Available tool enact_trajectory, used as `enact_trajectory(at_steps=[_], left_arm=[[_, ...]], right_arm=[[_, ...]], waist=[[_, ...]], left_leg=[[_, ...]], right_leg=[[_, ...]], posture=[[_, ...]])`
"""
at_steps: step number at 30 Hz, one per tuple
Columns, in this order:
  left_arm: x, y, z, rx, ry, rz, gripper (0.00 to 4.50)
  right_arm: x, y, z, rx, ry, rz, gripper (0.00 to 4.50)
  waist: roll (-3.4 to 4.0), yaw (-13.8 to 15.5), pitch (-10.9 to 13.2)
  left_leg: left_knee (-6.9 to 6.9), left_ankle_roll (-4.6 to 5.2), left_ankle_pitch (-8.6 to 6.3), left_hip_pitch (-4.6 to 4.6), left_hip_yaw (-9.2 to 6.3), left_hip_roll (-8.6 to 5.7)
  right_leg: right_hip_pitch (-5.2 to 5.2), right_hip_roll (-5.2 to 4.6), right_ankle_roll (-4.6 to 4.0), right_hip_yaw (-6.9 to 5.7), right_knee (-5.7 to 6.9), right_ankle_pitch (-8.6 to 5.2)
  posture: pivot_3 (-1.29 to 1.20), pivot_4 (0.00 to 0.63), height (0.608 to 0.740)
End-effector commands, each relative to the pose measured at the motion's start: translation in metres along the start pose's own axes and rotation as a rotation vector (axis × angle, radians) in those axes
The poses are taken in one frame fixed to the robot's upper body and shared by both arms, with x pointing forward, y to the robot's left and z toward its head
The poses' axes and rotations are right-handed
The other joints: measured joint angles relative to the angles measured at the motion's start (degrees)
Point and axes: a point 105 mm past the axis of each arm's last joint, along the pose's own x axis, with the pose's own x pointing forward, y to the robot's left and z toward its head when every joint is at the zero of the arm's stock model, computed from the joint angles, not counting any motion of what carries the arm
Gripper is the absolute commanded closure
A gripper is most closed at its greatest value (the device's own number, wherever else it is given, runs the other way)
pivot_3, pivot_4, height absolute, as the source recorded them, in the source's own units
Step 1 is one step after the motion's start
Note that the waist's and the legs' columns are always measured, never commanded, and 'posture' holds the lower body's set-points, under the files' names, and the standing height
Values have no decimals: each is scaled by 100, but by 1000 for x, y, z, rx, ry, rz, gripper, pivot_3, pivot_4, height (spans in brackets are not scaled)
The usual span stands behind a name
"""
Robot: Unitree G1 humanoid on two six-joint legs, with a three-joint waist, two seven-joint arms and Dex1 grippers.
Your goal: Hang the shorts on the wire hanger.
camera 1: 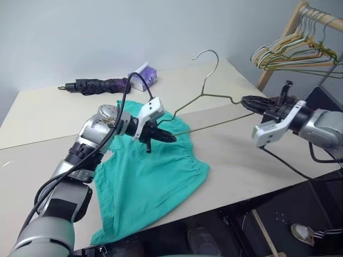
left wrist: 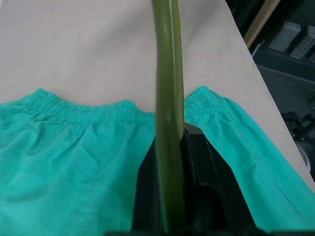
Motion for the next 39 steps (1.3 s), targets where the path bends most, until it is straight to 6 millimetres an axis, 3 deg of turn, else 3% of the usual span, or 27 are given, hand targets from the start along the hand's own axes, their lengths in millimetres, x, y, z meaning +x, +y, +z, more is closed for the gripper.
enact_trajectory(at_steps=[1, 3, 6, 9, 14, 17, 23, 30, 34, 37, 39], left_arm=[[-11, 3, 9, 37, -16, 39, 4483], [-13, 3, 7, 63, -11, 42, 4483], [-19, 4, 3, 63, -8, 43, 4500], [-27, 11, -5, 115, 39, 86, 4500], [-40, 24, -27, 446, 190, 190, 4500], [-44, 21, -29, 518, 196, 167, 4500], [-41, 12, -19, 551, 144, 114, 4500], [-37, 4, -6, 582, 100, 77, 4500], [-36, 3, -6, 587, 100, 73, 4500], [-36, 3, -5, 601, 101, 84, 4500], [-36, 2, -5, 603, 97, 81, 4500]], right_arm=[[-1, -20, -4, -9, 5, -68, 4500], [-1, -20, 1, 23, -24, -68, 4500], [-4, -18, 9, 123, -71, -35, 3680], [-9, -15, 18, 273, -119, 41, 2763], [-19, -18, 42, 678, -237, 184, 1137], [-23, -14, 45, 926, -220, 319, 113], [-16, 0, 41, 1093, -128, 488, 50], [-6, 30, 49, 1113, -61, 716, 50], [1, 39, 51, 1109, -20, 749, 50], [6, 38, 54, 1146, -18, 747, 665], [7, 38, 56, 1155, -24, 753, 1313]], waist=[[0, 6, 0], [0, 5, 0], [0, 3, 0], [0, 6, 0], [0, 13, 0], [1, 81, 0], [3, 246, -1], [3, 329, -1], [3, 334, -2], [3, 329, -2], [3, 327, -2]], left_leg=[[0, 0, 0, -1, 0, 0], [0, 0, 0, -1, 0, -1], [0, 0, 0, 1, -1, -1], [0, 0, 0, 1, -1, -1], [0, 1, -1, 7, -2, 2], [4, 1, -1, 6, -3, 1], [6, 3, -2, -3, 2, 2], [15, 5, -3, -24, 3, 2], [21, 5, -3, -26, 2, 1], [24, 5, -3, -25, 2, 2], [24, 5, -3, -25, 1, 2]], right_leg=[[0, -1, 0, 0, 0, 0], [0, -2, 0, 0, 0, 0], [2, -1, 0, 0, 0, 0], [6, -2, 1, -1, -1, 0], [13, 0, 0, 0, -1, 0], [15, -3, 2, -3, 1, 3], [3, -2, 6, -4, 0, 3], [-15, -2, 7, -4, -3, 2], [-14, -3, 8, -5, -2, 3], [-14, -2, 8, -5, 2, 3], [-14, -2, 8, -5, 3, 3]], posture=[[-164, 18, 740], [-163, 24, 740], [-156, 24, 740], [-151, 27, 740], [-149, 31, 740], [-149, 31, 740], [-149, 28, 740], [-147, 28, 740], [-140, 29, 740], [-138, 29, 740], [-138, 29, 740]])
